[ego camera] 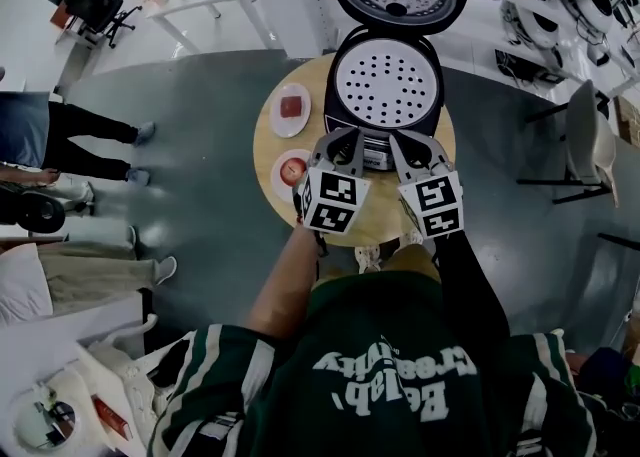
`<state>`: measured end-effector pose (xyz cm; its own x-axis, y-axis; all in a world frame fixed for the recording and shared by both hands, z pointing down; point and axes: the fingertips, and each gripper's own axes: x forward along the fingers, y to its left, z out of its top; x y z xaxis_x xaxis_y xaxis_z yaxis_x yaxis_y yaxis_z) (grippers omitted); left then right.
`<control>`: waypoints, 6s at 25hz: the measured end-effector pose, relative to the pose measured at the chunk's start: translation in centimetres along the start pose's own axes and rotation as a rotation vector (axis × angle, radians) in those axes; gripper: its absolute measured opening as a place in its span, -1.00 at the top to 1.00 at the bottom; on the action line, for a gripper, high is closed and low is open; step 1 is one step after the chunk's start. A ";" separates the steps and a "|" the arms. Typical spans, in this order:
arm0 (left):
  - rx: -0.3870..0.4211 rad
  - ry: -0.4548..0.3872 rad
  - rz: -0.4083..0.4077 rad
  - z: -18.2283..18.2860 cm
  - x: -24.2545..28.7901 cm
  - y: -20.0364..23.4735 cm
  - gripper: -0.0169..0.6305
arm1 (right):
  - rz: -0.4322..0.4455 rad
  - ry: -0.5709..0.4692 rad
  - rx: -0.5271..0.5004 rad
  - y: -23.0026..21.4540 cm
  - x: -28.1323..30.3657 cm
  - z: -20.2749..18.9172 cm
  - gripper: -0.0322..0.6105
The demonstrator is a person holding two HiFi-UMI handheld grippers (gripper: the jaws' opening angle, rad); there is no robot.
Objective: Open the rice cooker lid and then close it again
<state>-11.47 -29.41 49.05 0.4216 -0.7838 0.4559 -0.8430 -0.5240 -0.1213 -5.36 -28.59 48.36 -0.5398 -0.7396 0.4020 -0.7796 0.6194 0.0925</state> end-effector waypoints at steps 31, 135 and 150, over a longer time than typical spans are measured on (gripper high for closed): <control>-0.068 -0.358 0.102 22.8 3.9 9.2 0.94 | -0.114 -0.367 -0.014 -18.9 -0.5 20.4 0.65; -0.182 -0.285 0.212 9.7 -5.3 -0.4 0.87 | 0.015 -0.254 0.076 -8.2 -7.7 5.9 0.66; -0.169 -0.318 0.327 10.1 -7.8 -3.9 0.95 | 0.074 -0.324 0.025 -8.8 -10.9 5.4 0.89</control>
<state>-8.10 -24.65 37.12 0.1844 -0.9752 0.1222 -0.9797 -0.1923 -0.0566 5.69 -27.36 38.25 -0.6647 -0.7409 0.0959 -0.7402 0.6705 0.0496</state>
